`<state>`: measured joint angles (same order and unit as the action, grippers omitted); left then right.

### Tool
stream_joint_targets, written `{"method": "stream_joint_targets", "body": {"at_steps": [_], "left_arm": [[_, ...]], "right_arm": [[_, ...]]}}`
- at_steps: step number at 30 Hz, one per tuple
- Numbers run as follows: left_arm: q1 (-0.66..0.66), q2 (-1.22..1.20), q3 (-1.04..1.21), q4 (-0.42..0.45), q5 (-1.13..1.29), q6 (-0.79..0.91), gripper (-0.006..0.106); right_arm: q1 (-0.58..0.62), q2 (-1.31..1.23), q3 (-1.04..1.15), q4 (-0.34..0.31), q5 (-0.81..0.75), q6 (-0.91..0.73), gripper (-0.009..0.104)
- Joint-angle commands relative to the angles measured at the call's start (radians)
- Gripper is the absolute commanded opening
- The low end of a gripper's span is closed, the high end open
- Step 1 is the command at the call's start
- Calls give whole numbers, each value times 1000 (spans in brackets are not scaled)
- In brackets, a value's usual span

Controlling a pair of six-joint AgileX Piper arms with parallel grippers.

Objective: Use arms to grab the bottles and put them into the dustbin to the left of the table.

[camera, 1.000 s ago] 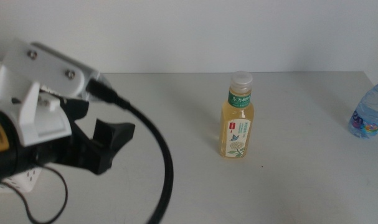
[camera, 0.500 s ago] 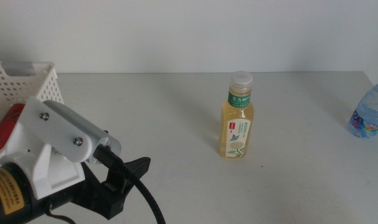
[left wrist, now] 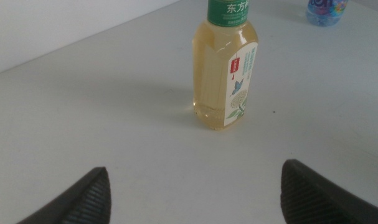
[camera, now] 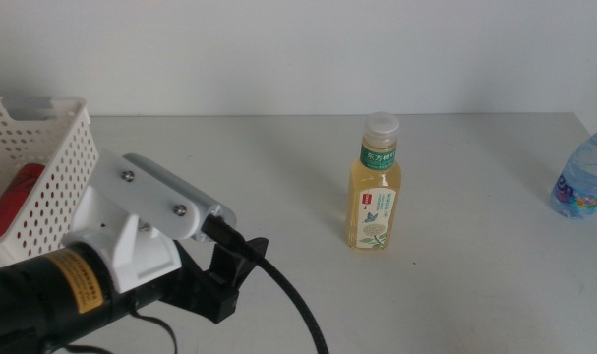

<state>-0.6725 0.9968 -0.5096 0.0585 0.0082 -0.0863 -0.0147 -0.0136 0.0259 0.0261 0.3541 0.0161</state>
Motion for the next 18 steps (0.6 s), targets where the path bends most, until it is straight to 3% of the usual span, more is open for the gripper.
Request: {"method": "stream_joint_targets", "body": {"at_steps": [1,7,14,18], "left_arm": [[-5,43,-28,34,-173,1,93],[20,244,-28,116,-497,-68,93],[158,505,-35,491,-857,-334,93],[224,642,-82,607,-975,-392,93]], "right_arm": [[-5,-22,-6,-13,-61,-9,68],[-5,-22,-6,-13,-61,-9,68],[-5,-22,-6,-12,-61,-9,68],[-5,-22,-6,-12,-61,-9,68]]}}
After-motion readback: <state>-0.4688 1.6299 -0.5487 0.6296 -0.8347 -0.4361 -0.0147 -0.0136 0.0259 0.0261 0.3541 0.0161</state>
